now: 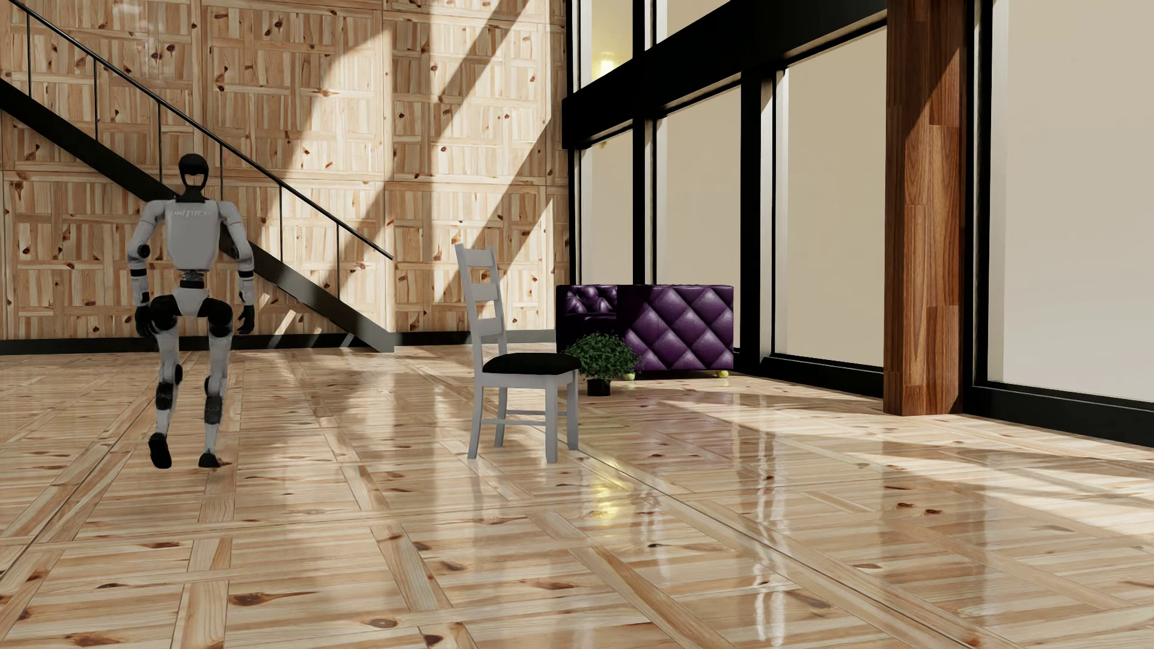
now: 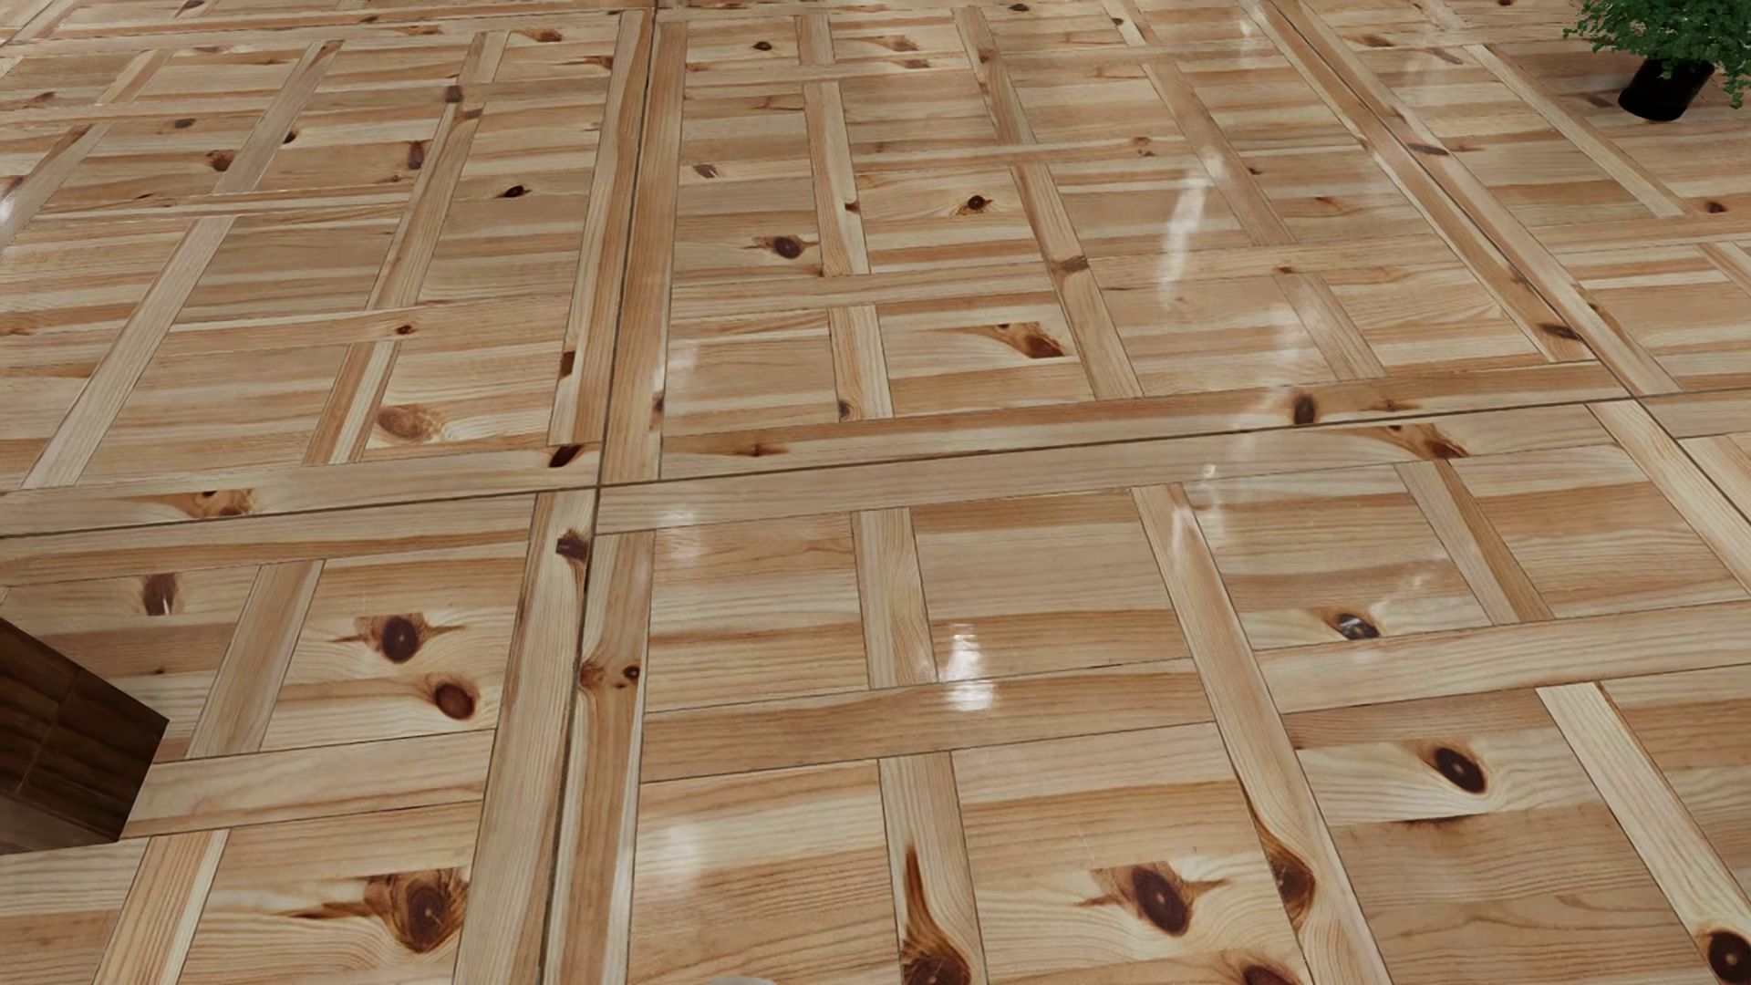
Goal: Approach the leather sofa
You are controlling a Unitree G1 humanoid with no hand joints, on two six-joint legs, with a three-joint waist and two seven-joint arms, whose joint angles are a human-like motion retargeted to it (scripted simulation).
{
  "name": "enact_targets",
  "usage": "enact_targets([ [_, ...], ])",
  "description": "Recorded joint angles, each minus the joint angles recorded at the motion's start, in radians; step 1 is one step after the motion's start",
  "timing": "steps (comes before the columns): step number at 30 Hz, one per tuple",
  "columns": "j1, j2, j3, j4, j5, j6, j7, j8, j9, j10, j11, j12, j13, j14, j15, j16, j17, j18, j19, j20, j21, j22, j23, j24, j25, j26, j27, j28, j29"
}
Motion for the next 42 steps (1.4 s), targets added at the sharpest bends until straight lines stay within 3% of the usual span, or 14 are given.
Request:
enact_targets([
  [2,-0.087,0.158,0.093,0.014,-0.012,-0.014,0.0,0.0,-0.01,-0.372,-0.096,0.022,-0.028,-0.003,-0.038,0.007,-0.021,0.0,0.0,0.007,0.009,-0.013,-0.069,0.0,0.0,0.0,0.0,0.0,0.0],
  [5,-0.158,0.289,0.163,0.06,-0.025,-0.025,0.0,0.0,-0.025,-0.497,-0.107,0.035,-0.09,-0.379,-0.086,0.011,-0.039,0.0,0.0,0.023,-0.005,-0.023,-0.109,0.0,0.0,0.0,0.0,0.0,0.0],
  [8,-0.236,0.308,0.196,-0.005,-0.106,-0.073,0.0,0.0,-0.04,-0.335,0.092,0.045,-0.061,0.083,0.174,0.002,-0.006,0.0,0.0,0.013,-0.046,0.019,-0.039,0.0,0.0,0.0,0.0,0.0,0.0],
  [10,-0.15,0.14,0.118,-0.087,-0.128,-0.074,0.0,0.0,-0.059,-0.273,0.469,0.022,-0.025,0.05,0.408,-0.006,-0.007,0.0,0.0,-0.016,-0.003,0.045,0.021,0.0,0.0,0.0,0.0,0.0,0.0],
  [13,0.157,-0.151,-0.023,-0.12,-0.118,-0.04,0.0,0.0,-0.044,-0.391,0.744,-0.029,0.024,-0.17,0.099,-0.012,-0.004,0.0,0.0,0.055,0.014,0.037,0.042,0.0,0.0,0.0,0.0,0.0,0.0],
  [19,0.647,-0.452,-0.268,-0.037,-0.135,0.023,0.0,0.0,-0.061,-0.6,-0.063,-0.14,0.089,-0.595,0.178,0.066,-0.014,0.0,0.0,0.133,-0.012,-0.208,0.065,0.0,0.0,0.0,0.0,0.0,0.0],
  [20,0.691,-0.473,-0.285,-0.029,-0.158,0.019,0.0,0.0,-0.074,-0.597,-0.442,-0.165,0.092,-0.605,0.451,0.068,-0.015,0.0,0.0,0.132,-0.005,-0.21,0.079,0.0,0.0,0.0,0.0,0.0,0.0],
  [22,0.779,-0.52,-0.334,0.045,-0.161,0.033,0.0,0.0,-0.067,-0.544,-0.004,-0.159,0.102,-0.513,0.128,0.057,-0.008,0.0,0.0,0.197,-0.002,-0.229,0.107,0.0,0.0,0.0,0.0,0.0,0.0],
  [26,0.55,-0.431,-0.293,0.138,0.01,0.091,0.0,0.0,-0.07,0.146,0.262,-0.069,0.101,0.043,0.098,-0.005,0.011,0.0,0.0,0.192,-0.021,-0.078,0.176,0.0,0.0,0.0,0.0,0.0,0.0],
  [29,0.235,-0.13,-0.119,0.042,0.037,0.036,0.0,0.0,-0.042,0.362,0.104,-0.027,0.076,-0.125,0.061,-0.017,0.005,0.0,0.0,0.112,-0.018,-0.05,0.071,0.0,0.0,0.0,0.0,0.0,0.0],
  [33,-0.022,0.212,0.063,0.012,0.005,-0.008,0.0,0.0,-0.046,-0.357,-0.089,0.054,0.022,-0.018,0.005,-0.029,-0.02,0.0,0.0,0.079,-0.067,0.021,-0.097,0.0,0.0,0.0,0.0,0.0,0.0],
  [36,-0.122,0.331,0.147,0.076,-0.024,-0.002,0.0,0.0,-0.062,-0.544,-0.065,0.082,-0.045,-0.544,-0.043,-0.018,-0.038,0.0,0.0,0.047,-0.119,0.015,-0.133,0.0,0.0,0.0,0.0,0.0,0.0],
  [39,-0.198,0.345,0.161,-0.004,-0.135,-0.07,0.0,0.0,-0.083,-0.38,0.161,0.102,-0.014,0.007,0.307,-0.016,-0.011,0.0,0.0,0.038,-0.165,0.041,-0.071,0.0,0.0,0.0,0.0,0.0,0.0],
  [42,-0.036,0.03,0.057,-0.119,-0.162,-0.124,0.0,0.0,-0.065,-0.3,0.741,0.048,0.036,-0.037,0.311,-0.012,-0.013,0.0,0.0,0.132,-0.067,0.092,0.013,0.0,0.0,0.0,0.0,0.0,0.0],
])
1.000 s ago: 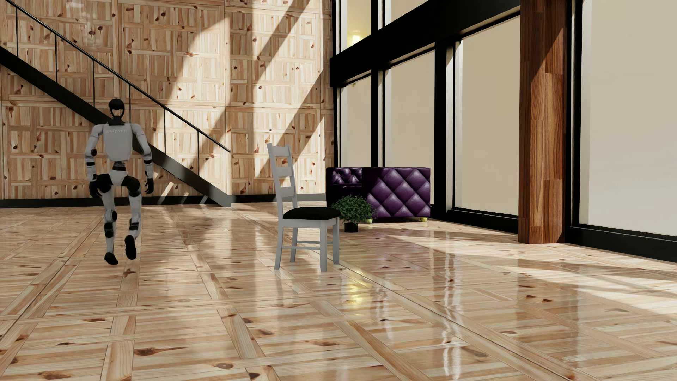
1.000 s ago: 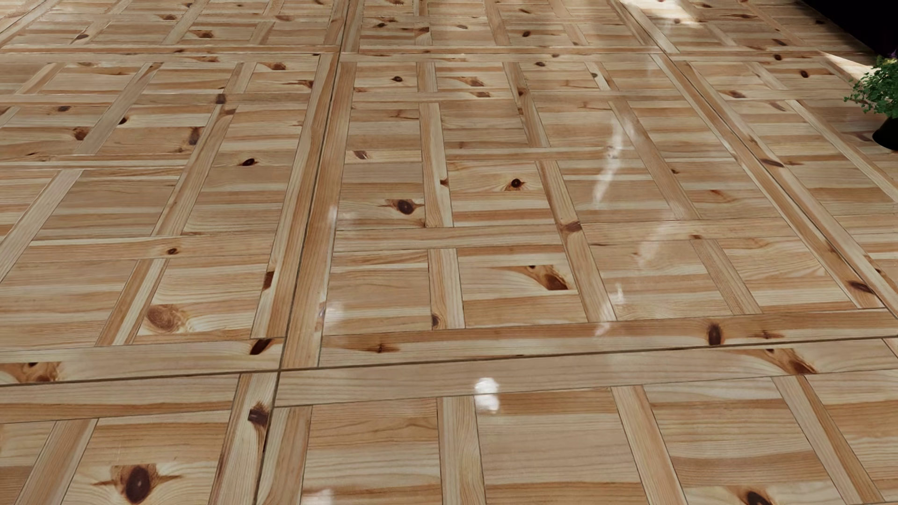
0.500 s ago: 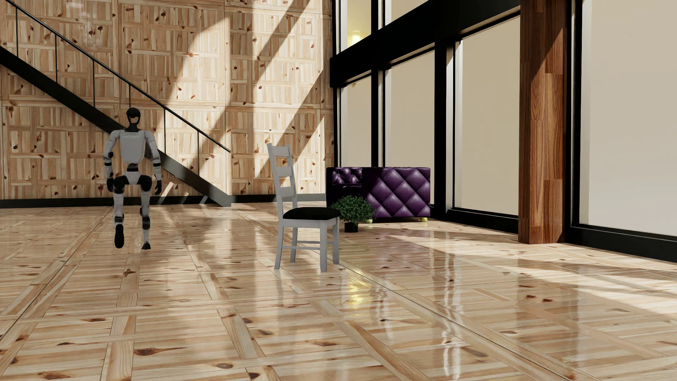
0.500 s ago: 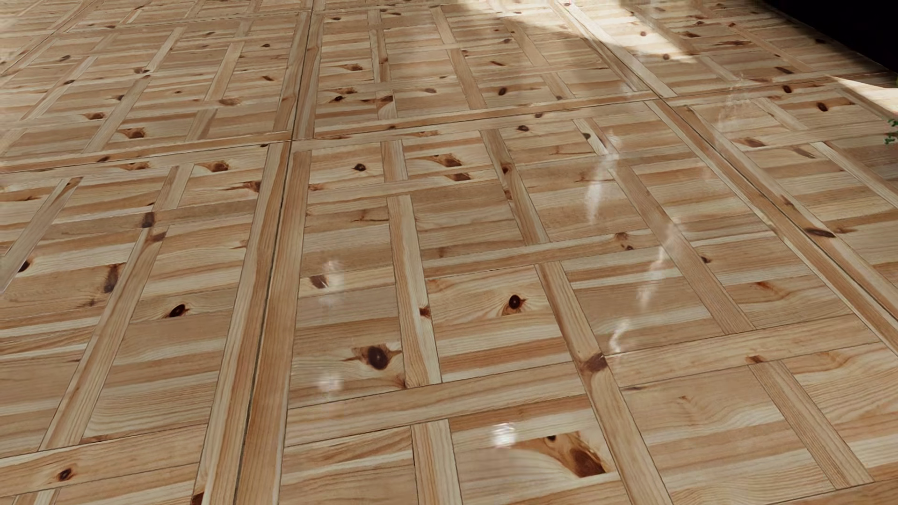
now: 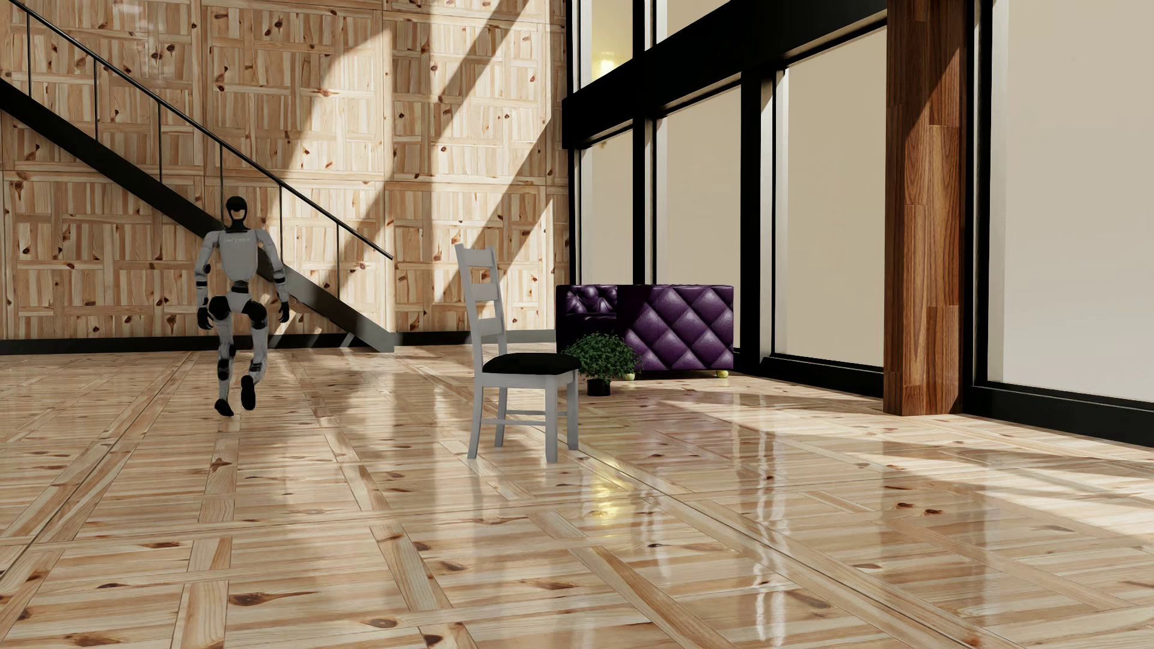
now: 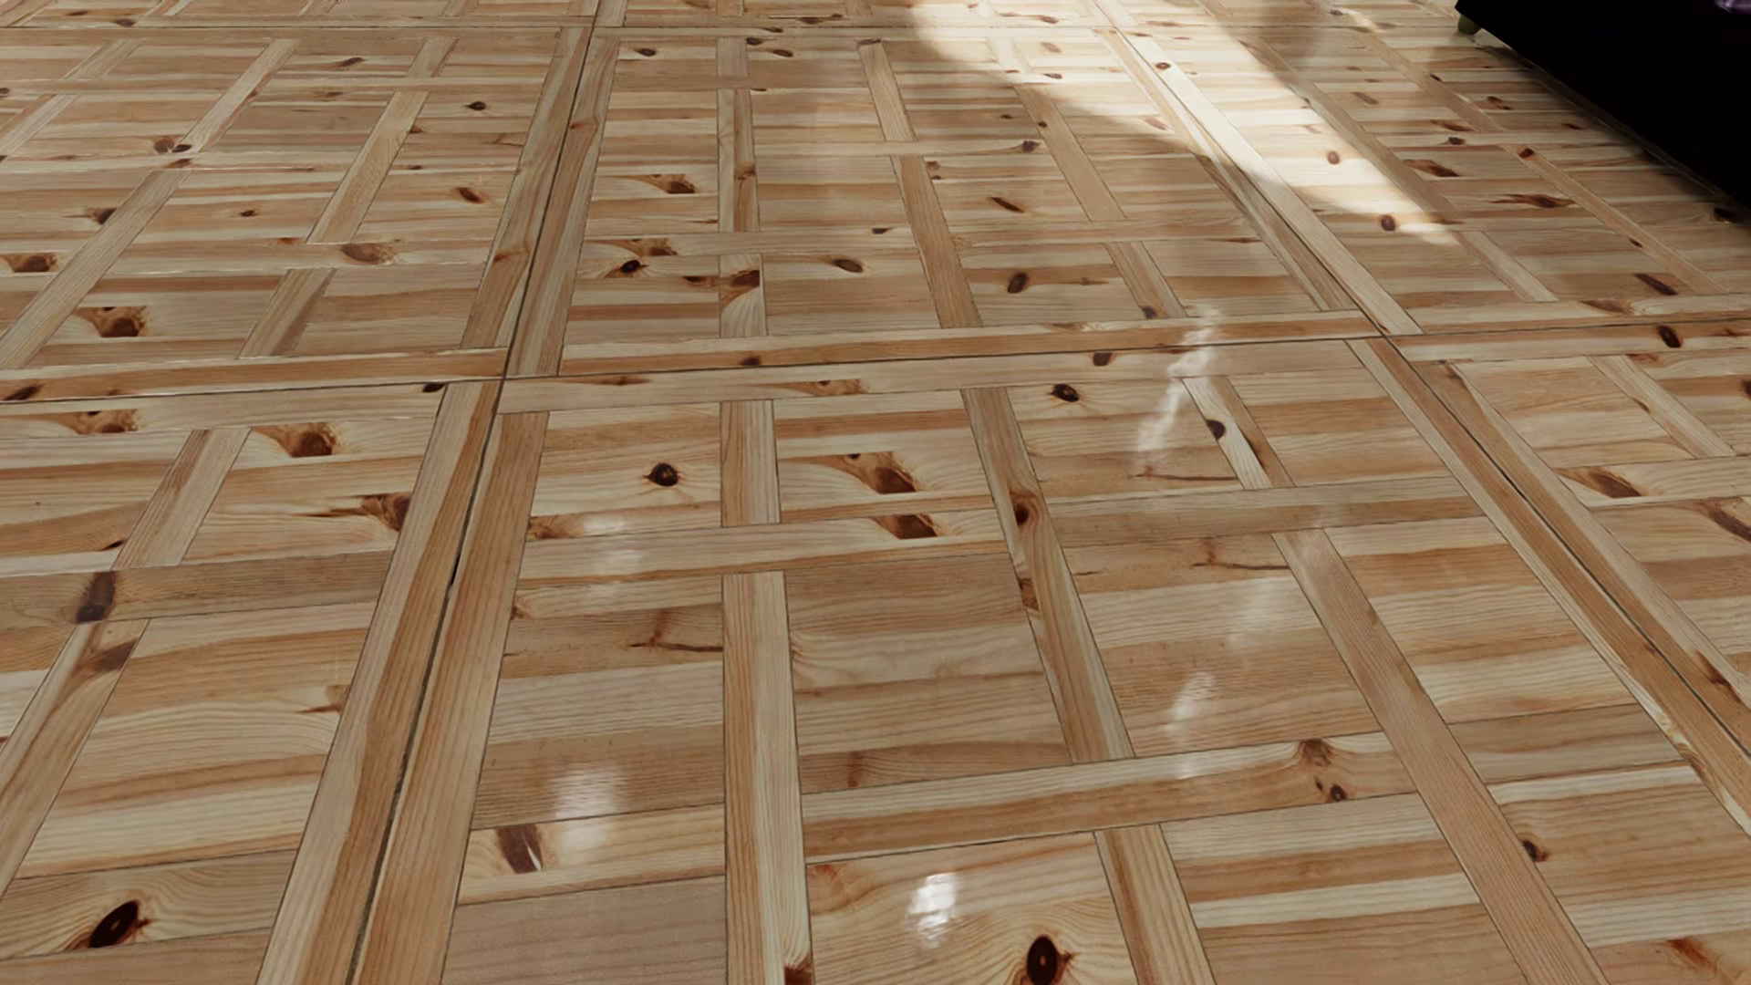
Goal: Approach the leather sofa
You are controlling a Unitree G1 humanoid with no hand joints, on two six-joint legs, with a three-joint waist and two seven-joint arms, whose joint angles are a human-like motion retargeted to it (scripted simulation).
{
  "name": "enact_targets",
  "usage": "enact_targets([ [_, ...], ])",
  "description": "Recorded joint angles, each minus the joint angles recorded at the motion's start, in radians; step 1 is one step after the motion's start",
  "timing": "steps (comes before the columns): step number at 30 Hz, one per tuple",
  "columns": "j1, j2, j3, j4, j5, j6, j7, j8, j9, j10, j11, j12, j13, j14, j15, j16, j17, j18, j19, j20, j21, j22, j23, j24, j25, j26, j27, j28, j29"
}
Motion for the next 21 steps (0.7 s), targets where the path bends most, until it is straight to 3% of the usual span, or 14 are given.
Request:
enact_targets([
  [1,0.115,-0.109,-0.063,-0.006,0.032,0.011,0.0,0.0,0.007,-0.062,0.079,-0.03,0.017,-0.076,-0.138,0.007,-0.004,0.0,0.0,0.001,0.024,-0.016,0.003,0.0,0.0,0.0,0.0,0.0,0.0],
  [3,0.354,-0.277,-0.199,0.011,0.086,0.042,0.0,0.0,0.024,-0.186,-0.007,-0.058,0.068,-0.22,-0.221,0.043,-0.017,0.0,0.0,0.008,0.047,-0.134,0.04,0.0,0.0,0.0,0.0,0.0,0.0],
  [7,0.687,-0.478,-0.371,0.069,0.064,0.063,0.0,0.0,-0.013,-0.283,-0.694,-0.147,0.154,-0.58,-0.172,0.074,-0.045,0.0,0.0,0.105,0.047,-0.318,0.127,0.0,0.0,0.0,0.0,0.0,0.0],
  [8,0.729,-0.484,-0.39,0.076,0.056,0.058,0.0,0.0,-0.028,-0.282,-0.822,-0.173,0.167,-0.605,-0.066,0.08,-0.046,0.0,0.0,0.132,0.057,-0.347,0.155,0.0,0.0,0.0,0.0,0.0,0.0],
  [9,0.751,-0.516,-0.389,0.074,0.053,0.05,0.0,0.0,-0.047,-0.299,-1.226,-0.195,0.179,-0.583,0.417,0.079,-0.047,0.0,0.0,0.151,0.053,-0.361,0.178,0.0,0.0,0.0,0.0,0.0,0.0],
  [10,0.788,-0.547,-0.381,0.089,0.067,0.046,0.0,0.0,-0.038,-0.282,-0.832,-0.195,0.185,-0.51,-0.014,0.077,-0.046,0.0,0.0,0.171,0.058,-0.373,0.207,0.0,0.0,0.0,0.0,0.0,0.0],
  [11,0.813,-0.56,-0.374,0.117,0.089,0.051,0.0,0.0,-0.028,-0.203,-0.704,-0.175,0.182,-0.387,-0.218,0.064,-0.048,0.0,0.0,0.194,0.078,-0.359,0.239,0.0,0.0,0.0,0.0,0.0,0.0],
  [12,0.752,-0.602,-0.356,0.159,0.107,0.064,0.0,0.0,-0.04,-0.025,-0.578,-0.157,0.184,-0.227,-0.191,0.042,-0.041,0.0,0.0,0.201,0.054,-0.309,0.25,0.0,0.0,0.0,0.0,0.0,0.0],
  [13,0.696,-0.564,-0.337,0.202,0.161,0.072,0.0,0.0,-0.01,0.21,-0.463,-0.137,0.158,-0.126,-0.237,0.026,-0.04,0.0,0.0,0.19,0.069,-0.226,0.267,0.0,0.0,0.0,0.0,0.0,0.0],
  [15,0.429,-0.419,-0.279,0.196,0.254,0.047,0.0,0.0,0.007,0.731,-0.509,-0.119,0.1,-0.167,-0.271,0.036,-0.031,0.0,0.0,0.094,0.108,-0.097,0.187,0.0,0.0,0.0,0.0,0.0,0.0],
  [16,0.315,-0.315,-0.207,0.179,0.276,0.019,0.0,0.0,0.011,0.829,-0.574,-0.095,0.092,-0.184,-0.233,0.043,-0.022,0.0,0.0,0.031,0.091,-0.06,0.112,0.0,0.0,0.0,0.0,0.0,0.0],
  [18,0.111,-0.088,-0.087,0.137,0.285,-0.014,0.0,0.0,0.01,0.706,-0.729,-0.017,0.052,-0.093,-0.162,0.03,-0.008,0.0,0.0,0.008,0.057,-0.009,-0.023,0.0,0.0,0.0,0.0,0.0,0.0],
  [20,-0.017,0.087,0.03,0.132,0.243,-0.026,0.0,0.0,0.007,0.295,-0.835,0.056,0.008,0.086,-0.09,0.022,-0.003,0.0,0.0,-0.017,0.046,-0.014,-0.129,0.0,0.0,0.0,0.0,0.0,0.0],
  [21,-0.067,0.157,0.059,0.143,0.215,-0.019,0.0,0.0,-0.002,0.088,-0.866,0.087,-0.014,0.116,-0.072,0.01,-0.01,0.0,0.0,-0.015,0.04,-0.013,-0.181,0.0,0.0,0.0,0.0,0.0,0.0],
])
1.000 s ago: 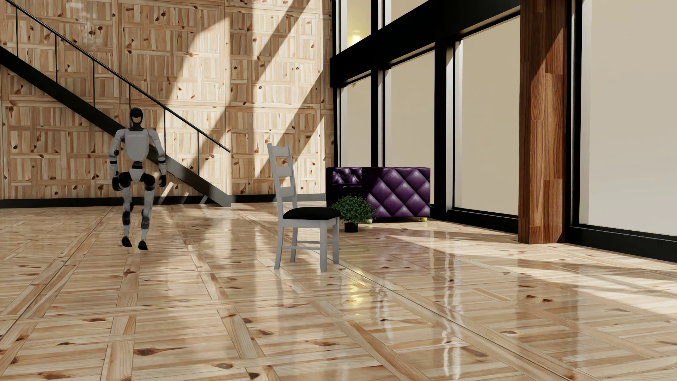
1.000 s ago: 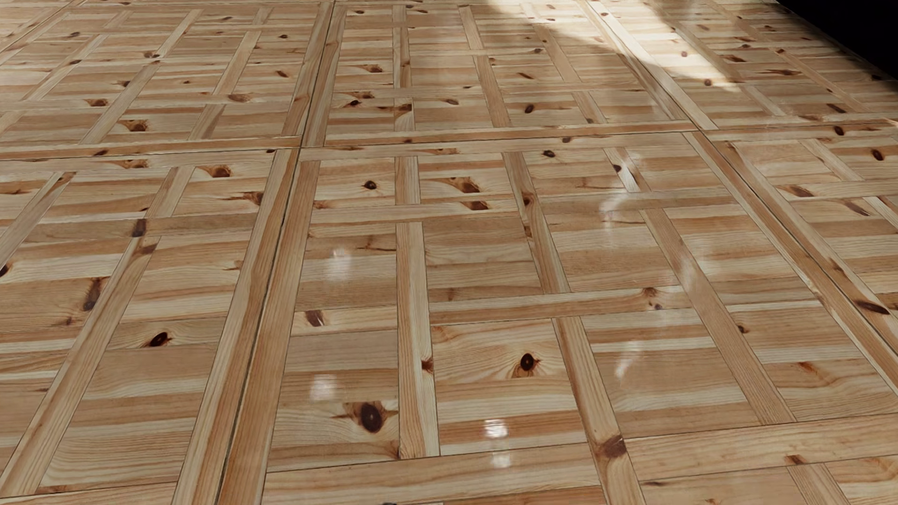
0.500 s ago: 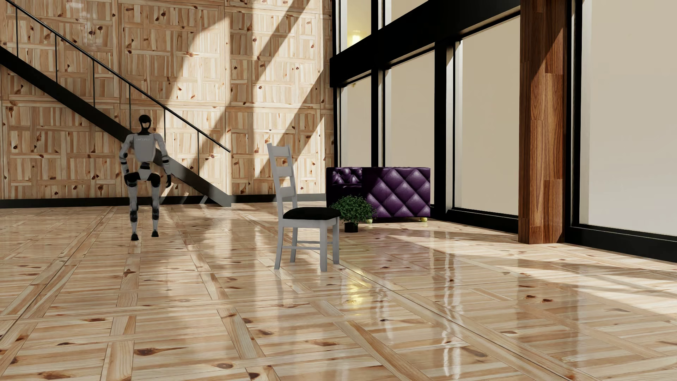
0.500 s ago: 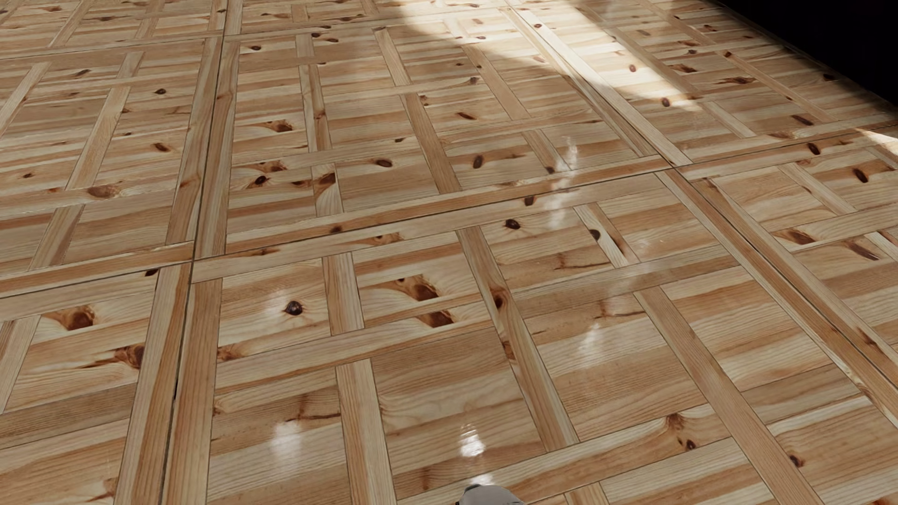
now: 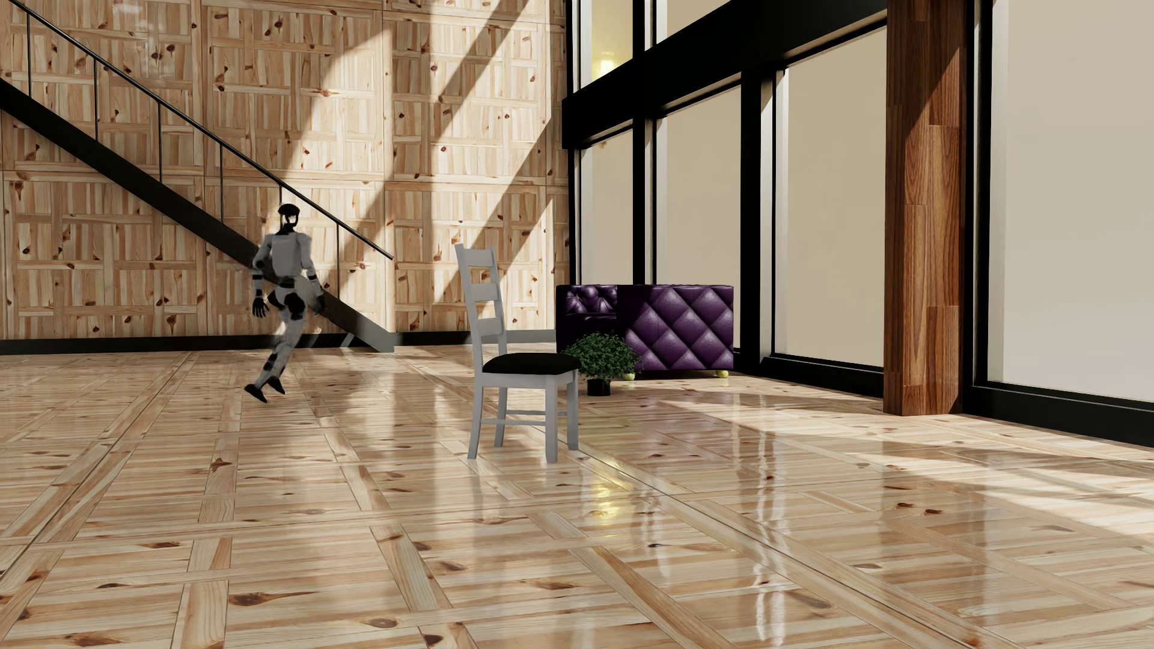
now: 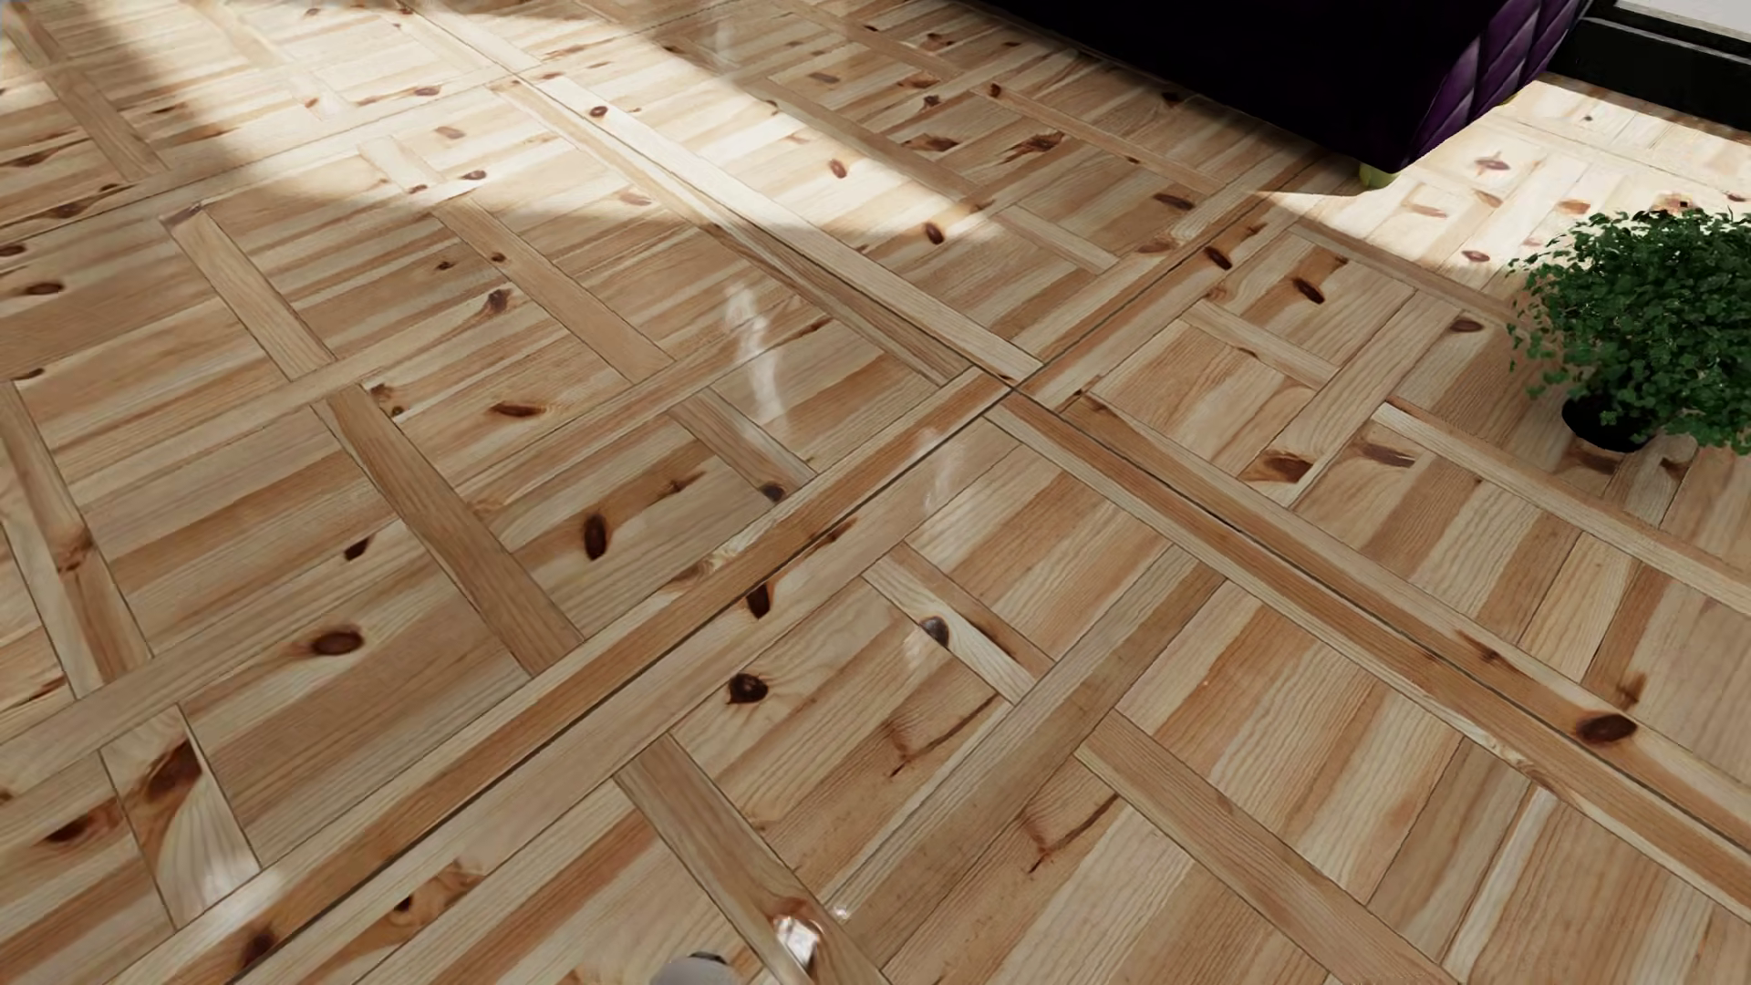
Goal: Approach the leather sofa
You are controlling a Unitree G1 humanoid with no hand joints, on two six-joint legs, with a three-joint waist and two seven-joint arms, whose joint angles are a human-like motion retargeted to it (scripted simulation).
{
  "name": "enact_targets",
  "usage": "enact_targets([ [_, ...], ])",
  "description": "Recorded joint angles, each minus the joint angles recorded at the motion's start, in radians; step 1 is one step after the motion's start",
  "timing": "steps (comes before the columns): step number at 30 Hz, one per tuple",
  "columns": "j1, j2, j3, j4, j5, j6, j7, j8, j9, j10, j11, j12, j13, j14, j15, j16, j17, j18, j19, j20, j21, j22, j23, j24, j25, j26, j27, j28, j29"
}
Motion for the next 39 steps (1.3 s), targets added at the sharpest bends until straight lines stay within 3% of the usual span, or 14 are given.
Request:
enact_targets([
  [3,-0.107,0.133,0.05,0.068,-0.093,0.045,0.0,0.0,-0.031,-0.347,0.001,0.024,-0.029,-0.532,0.133,-0.027,-0.041,0.0,0.0,0.001,-0.038,-0.003,-0.169,0.0,0.0,0.0,0.0,0.0,0.0],
  [4,-0.126,0.17,0.082,0.076,-0.138,0.043,0.0,0.0,-0.023,-0.333,0.02,0.022,-0.03,-0.559,0.224,-0.021,-0.04,0.0,0.0,0.013,-0.053,-0.011,-0.181,0.0,0.0,0.0,0.0,0.0,0.0],
  [7,-0.223,0.113,0.037,-0.021,-0.204,0.005,0.0,0.0,-0.079,-0.118,0.254,-0.025,0.017,-0.085,0.617,0.0,0.002,0.0,0.0,0.026,-0.056,0.029,-0.03,0.0,0.0,0.0,0.0,0.0,0.0],
  [8,-0.178,0.03,0.006,-0.069,-0.212,-0.01,0.0,0.0,-0.052,-0.023,0.452,-0.058,0.021,-0.086,0.582,0.012,0.013,0.0,0.0,0.026,-0.039,0.038,0.049,0.0,0.0,0.0,0.0,0.0,0.0],
  [12,0.358,-0.386,-0.187,-0.12,-0.134,0.058,0.0,0.0,0.036,-0.217,0.836,-0.192,0.048,-0.306,-0.178,0.067,-0.009,0.0,0.0,0.039,0.063,-0.072,0.226,0.0,0.0,0.0,0.0,0.0,0.0],
  [17,0.779,-0.665,-0.423,-0.054,-0.181,0.106,0.0,0.0,0.008,-0.402,0.023,-0.393,0.128,-0.641,-0.12,0.11,-0.054,0.0,0.0,0.152,-0.003,-0.235,0.312,0.0,0.0,0.0,0.0,0.0,0.0],
  [21,0.88,-0.767,-0.512,0.067,-0.187,0.163,0.0,0.0,-0.014,-0.169,0.267,-0.382,0.169,-0.385,-0.058,0.073,-0.055,0.0,0.0,0.224,-0.019,-0.31,0.398,0.0,0.0,0.0,0.0,0.0,0.0],
  [23,0.746,-0.665,-0.441,0.101,-0.078,0.208,0.0,0.0,0.02,0.262,0.395,-0.306,0.15,-0.039,-0.078,0.032,-0.042,0.0,0.0,0.206,-0.008,-0.27,0.434,0.0,0.0,0.0,0.0,0.0,0.0],
  [25,0.516,-0.476,-0.346,0.061,-0.026,0.201,0.0,0.0,0.047,0.607,0.331,-0.278,0.126,-0.186,-0.135,0.001,-0.016,0.0,0.0,0.094,-0.021,-0.171,0.366,0.0,0.0,0.0,0.0,0.0,0.0],
  [29,0.163,-0.077,-0.091,-0.046,-0.072,0.121,0.0,0.0,0.04,0.085,0.066,-0.092,0.074,-0.029,-0.144,-0.027,0.008,0.0,0.0,0.038,-0.08,-0.027,0.056,0.0,0.0,0.0,0.0,0.0,0.0],
  [33,0.011,0.13,0.071,0.046,-0.1,0.145,0.0,0.0,0.023,-0.319,0.038,0.011,-0.079,-0.678,-0.257,0.009,-0.027,0.0,0.0,-0.152,-0.126,0.057,-0.147,0.0,0.0,0.0,0.0,0.0,0.0],
  [36,-0.077,0.179,0.109,-0.012,-0.183,0.098,0.0,0.0,-0.007,-0.227,0.198,0.062,-0.052,-0.112,0.012,0.002,0.002,0.0,0.0,-0.159,-0.197,0.122,-0.136,0.0,0.0,0.0,0.0,0.0,0.0],
  [38,-0.004,0.084,0.029,-0.122,-0.23,0.04,0.0,0.0,0.009,-0.089,0.539,0.052,-0.014,-0.045,0.287,0.007,0.032,0.0,0.0,-0.183,-0.153,0.133,-0.02,0.0,0.0,0.0,0.0,0.0,0.0],
  [39,0.083,-0.022,-0.006,-0.154,-0.23,0.038,0.0,0.0,0.028,-0.095,0.737,0.011,-0.014,-0.094,0.201,0.012,0.04,0.0,0.0,-0.214,-0.111,0.117,0.049,0.0,0.0,0.0,0.0,0.0,0.0],
])
